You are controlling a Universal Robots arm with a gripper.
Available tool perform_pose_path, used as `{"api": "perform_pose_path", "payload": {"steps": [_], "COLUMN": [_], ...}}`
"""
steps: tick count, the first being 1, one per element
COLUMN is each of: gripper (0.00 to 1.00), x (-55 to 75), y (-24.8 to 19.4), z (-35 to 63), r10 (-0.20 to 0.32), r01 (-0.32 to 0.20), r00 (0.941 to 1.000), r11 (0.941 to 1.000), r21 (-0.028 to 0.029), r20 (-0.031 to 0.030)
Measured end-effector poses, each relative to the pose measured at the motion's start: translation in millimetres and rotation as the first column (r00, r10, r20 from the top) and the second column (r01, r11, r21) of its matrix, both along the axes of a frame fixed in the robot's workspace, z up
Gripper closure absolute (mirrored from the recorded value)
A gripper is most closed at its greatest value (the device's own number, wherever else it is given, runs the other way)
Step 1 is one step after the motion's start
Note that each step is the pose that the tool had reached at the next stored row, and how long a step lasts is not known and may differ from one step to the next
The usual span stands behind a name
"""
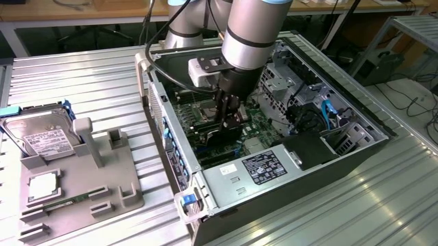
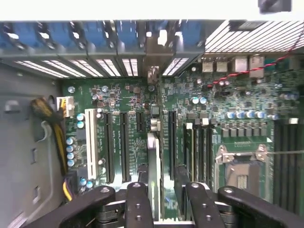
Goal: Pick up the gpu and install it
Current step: 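Insert the gpu into the slot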
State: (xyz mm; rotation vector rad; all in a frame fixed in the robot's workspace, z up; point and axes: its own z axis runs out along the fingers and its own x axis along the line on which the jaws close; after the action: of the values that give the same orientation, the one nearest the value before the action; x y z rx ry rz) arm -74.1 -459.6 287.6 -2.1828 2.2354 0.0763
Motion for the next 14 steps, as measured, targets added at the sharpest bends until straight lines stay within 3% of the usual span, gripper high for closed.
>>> {"api": "perform_pose_path", "payload": {"steps": [2, 4, 5, 7, 14], "gripper": [0.66, 0.79, 0.79, 0.89, 0.89], "x": [0.0, 0.1, 0.1, 0.0, 0.1], "y": [-0.1, -0.1, -0.1, -0.1, -0.1], "z": [0.1, 0.1, 0.1, 0.1, 0.1], "r10": [0.0, 0.0, 0.0, 0.0, 0.0], "r01": [0.0, 0.0, 0.0, 0.0, 0.0], "r00": [1.0, 1.0, 1.0, 1.0, 1.0], "r11": [1.0, 1.0, 1.0, 1.0, 1.0], "r21": [-0.0003, -0.0002, -0.0004, -0.0004, -0.0003], "r20": [-0.0001, -0.0001, -0.0001, -0.0001, -0.0001]}}
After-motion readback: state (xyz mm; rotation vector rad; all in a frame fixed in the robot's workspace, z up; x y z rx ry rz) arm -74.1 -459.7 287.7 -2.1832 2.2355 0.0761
